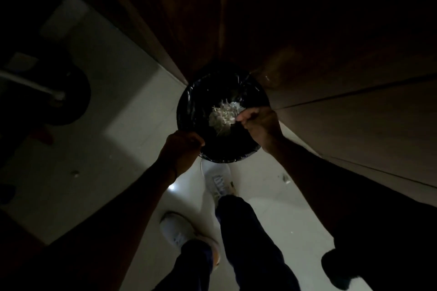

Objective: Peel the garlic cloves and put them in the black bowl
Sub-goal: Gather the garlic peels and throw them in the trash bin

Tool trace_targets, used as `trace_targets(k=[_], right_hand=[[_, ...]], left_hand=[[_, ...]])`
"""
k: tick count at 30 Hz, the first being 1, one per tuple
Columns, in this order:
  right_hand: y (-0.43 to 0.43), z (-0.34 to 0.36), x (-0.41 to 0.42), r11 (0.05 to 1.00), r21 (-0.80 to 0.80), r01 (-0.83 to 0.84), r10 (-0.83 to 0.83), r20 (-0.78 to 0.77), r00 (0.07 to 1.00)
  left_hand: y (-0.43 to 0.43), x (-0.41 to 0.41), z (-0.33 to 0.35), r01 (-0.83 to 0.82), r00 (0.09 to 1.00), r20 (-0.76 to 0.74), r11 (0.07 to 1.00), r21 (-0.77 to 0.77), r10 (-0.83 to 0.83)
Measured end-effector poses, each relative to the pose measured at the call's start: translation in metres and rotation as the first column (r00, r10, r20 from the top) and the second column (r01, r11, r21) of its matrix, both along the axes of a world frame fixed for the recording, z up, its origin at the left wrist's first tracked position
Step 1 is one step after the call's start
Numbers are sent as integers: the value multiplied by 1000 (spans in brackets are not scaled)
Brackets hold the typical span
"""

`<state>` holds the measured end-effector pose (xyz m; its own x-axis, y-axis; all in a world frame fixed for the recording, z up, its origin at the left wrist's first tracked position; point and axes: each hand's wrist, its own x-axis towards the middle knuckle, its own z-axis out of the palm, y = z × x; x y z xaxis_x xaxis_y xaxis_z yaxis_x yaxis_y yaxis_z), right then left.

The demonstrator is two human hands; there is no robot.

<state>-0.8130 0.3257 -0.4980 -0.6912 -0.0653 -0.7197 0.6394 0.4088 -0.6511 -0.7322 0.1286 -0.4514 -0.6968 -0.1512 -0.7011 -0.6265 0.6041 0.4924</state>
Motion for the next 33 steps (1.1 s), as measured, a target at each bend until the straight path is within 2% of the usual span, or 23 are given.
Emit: trace_targets(k=[3, 6, 8, 10, 13, 15, 17, 20, 24, 28, 31, 33], right_hand=[[3, -34, 8, 998, -52, -43, 40, -70, 997], [5, -61, 9, 995, 86, -53, 65, -142, 988], [4, -70, 6, 993, 112, -21, 43, -198, 979], [3, -78, 3, 971, 219, -96, 151, -252, 956], [1, -77, 8, 961, 210, -178, 229, -250, 941], [0, -64, 8, 897, 313, -312, 393, -242, 887], [0, -52, 9, 871, 349, -347, 435, -217, 874], [-3, -23, 12, 941, 214, -261, 316, -292, 902], [-7, 34, 25, 919, 196, -341, 381, -226, 897], [-24, 110, 54, 977, -31, -210, 197, -239, 951], [-42, 179, 85, 966, -64, -250, 232, -215, 949], [-59, 229, 109, 945, -109, -309, 274, -258, 927]], left_hand=[[1, -11, -30, -62, 998, -30, 998, 10, 62], [3, -16, -51, -151, 988, -25, 987, 61, 153], [6, -17, -59, -174, 984, -27, 980, 93, 177], [8, -17, -62, -180, 982, -36, 978, 105, 185], [7, -15, -64, -183, 981, -43, 979, 95, 187], [4, -12, -62, -178, 982, -45, 980, 84, 183], [3, -8, -54, -177, 982, -49, 981, 84, 181], [3, -1, -31, -217, 971, -72, 969, 118, 226], [3, 19, 23, -299, 937, -114, 928, 222, 330], [-3, 58, 104, -254, 932, -223, 954, 156, 285], [-13, 101, 171, -301, 904, -284, 947, 112, 321], [-22, 137, 221, -329, 889, -308, 940, 87, 340]])
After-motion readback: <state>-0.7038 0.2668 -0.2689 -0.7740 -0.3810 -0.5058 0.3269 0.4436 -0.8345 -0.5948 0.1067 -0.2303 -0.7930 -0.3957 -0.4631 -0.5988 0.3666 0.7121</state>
